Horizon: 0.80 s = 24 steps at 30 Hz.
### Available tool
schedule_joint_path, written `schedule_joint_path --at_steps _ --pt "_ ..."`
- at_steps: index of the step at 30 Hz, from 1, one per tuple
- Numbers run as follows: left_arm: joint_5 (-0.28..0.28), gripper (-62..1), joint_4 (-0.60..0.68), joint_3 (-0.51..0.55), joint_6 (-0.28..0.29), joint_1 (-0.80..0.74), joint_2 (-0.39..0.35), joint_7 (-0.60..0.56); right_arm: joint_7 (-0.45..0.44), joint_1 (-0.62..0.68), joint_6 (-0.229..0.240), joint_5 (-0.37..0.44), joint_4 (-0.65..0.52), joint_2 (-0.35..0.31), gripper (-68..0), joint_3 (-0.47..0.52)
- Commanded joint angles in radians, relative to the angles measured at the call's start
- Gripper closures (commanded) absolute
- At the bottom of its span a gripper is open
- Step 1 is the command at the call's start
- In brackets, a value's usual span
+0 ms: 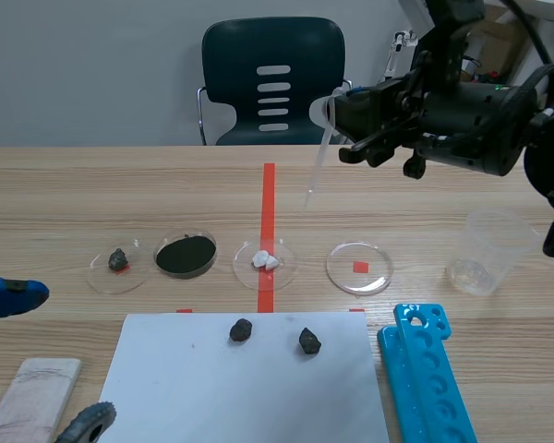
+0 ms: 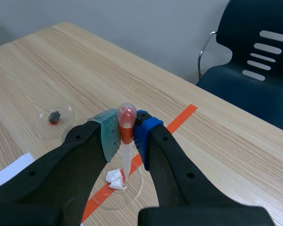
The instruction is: Squeeze the dropper onto the mineral
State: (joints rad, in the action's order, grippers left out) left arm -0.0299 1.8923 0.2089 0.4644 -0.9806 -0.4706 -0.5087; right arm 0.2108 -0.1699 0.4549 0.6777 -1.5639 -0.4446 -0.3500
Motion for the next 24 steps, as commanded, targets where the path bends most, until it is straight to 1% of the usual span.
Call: schedule_joint_path --at_steps 1,7,10,18,24 --pt "0.01 -57.2 0.011 -0.006 -0.005 0.003 0.007 -0.018 -0.015 -0.031 -0.003 -0.004 0.01 0.01 -8.1 -0.01" --pt "0.01 -57.2 0.011 -0.006 -0.005 0.003 0.007 -0.018 -0.016 -0.066 -0.003 -0.006 0.091 0.052 -8.1 -0.032" --pt "0.01 -57.2 0.011 -0.006 -0.005 0.003 0.007 -0.018 -0.024 -0.077 -0.002 -0.026 0.12 0.072 -8.1 -0.034" --pt "0.01 -57.2 0.011 -0.006 -0.005 0.003 0.007 -0.018 -0.026 -0.11 -0.002 -0.074 0.168 0.116 -8.1 -0.04" --pt "0.01 -57.2 0.011 -0.006 -0.005 0.003 0.007 -0.018 -0.045 -0.115 -0.002 -0.114 0.187 0.14 -8.1 -0.04"
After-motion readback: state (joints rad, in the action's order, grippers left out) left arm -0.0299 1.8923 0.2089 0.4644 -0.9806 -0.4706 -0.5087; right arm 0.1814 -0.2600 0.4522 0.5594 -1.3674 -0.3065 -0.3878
